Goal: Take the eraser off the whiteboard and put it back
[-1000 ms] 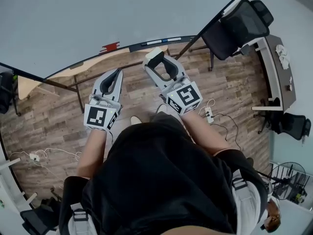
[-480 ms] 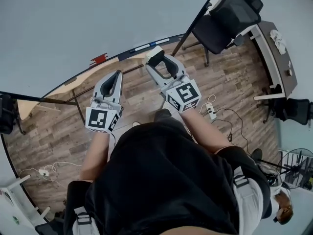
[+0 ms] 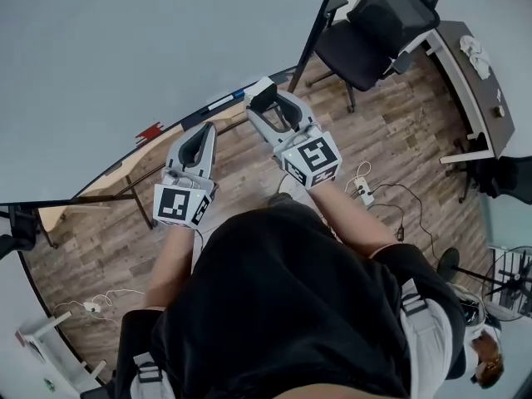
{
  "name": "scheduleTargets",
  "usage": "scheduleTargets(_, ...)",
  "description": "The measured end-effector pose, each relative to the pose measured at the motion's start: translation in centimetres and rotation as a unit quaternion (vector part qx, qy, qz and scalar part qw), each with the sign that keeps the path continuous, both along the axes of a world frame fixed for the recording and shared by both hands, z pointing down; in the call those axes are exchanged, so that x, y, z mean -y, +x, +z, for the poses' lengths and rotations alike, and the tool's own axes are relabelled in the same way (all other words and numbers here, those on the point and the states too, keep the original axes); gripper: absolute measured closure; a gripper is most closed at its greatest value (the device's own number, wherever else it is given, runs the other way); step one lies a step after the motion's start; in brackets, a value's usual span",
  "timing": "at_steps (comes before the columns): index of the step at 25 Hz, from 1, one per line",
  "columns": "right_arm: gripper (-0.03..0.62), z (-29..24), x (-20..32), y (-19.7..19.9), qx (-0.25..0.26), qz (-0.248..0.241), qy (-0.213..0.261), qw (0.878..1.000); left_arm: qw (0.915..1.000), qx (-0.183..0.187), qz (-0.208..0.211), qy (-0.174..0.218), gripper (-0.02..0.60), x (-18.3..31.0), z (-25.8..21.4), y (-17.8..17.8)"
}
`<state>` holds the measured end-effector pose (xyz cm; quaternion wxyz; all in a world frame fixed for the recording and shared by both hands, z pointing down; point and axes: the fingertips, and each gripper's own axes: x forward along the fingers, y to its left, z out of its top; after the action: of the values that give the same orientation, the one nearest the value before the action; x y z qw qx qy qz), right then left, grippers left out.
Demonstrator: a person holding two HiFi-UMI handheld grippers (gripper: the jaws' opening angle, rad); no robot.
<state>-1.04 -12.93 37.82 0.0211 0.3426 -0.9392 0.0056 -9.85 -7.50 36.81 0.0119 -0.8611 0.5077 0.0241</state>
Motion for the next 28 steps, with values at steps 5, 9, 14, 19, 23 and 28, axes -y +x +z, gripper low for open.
scheduleTargets(5, 0.37, 0.3, 3.9, 3.3, 0.002, 0.0, -0.004, 1.0, 1.0, 0.005, 0.006, 0.0, 0.586, 4.3, 0.1, 4.1)
scheduleTargets(9, 0.37, 0.2, 6.7, 6.1, 0.001, 0.005, -0.006, 1.0, 0.9999, 0.008, 0.012, 0.0, 0.586, 7.4, -0.1, 7.2)
scheduleTargets(14, 0.37, 0.0, 10.2, 9.2, 0.003, 0.007, -0.006, 1.0, 0.9999, 0.008, 0.012, 0.001, 0.586, 10.9, -0.4, 10.1)
scheduleTargets(19, 0.37, -0.2, 13.4, 13.0, 0.01, 0.01, -0.005, 1.0, 0.9999, 0.014, 0.003, 0.003, 0.586, 13.9, -0.7, 13.8)
scheduleTargets(23, 0.37, -0.3, 15.6, 14.8, 0.015, 0.011, -0.008, 1.0, 0.9998, 0.021, -0.002, 0.005, 0.586, 16.0, -1.0, 15.9)
scheduleTargets(28, 0.37, -0.6, 17.6, 16.0, 0.019, 0.016, -0.005, 1.0, 0.9998, 0.02, -0.007, 0.002, 0.586, 17.7, -1.1, 17.3)
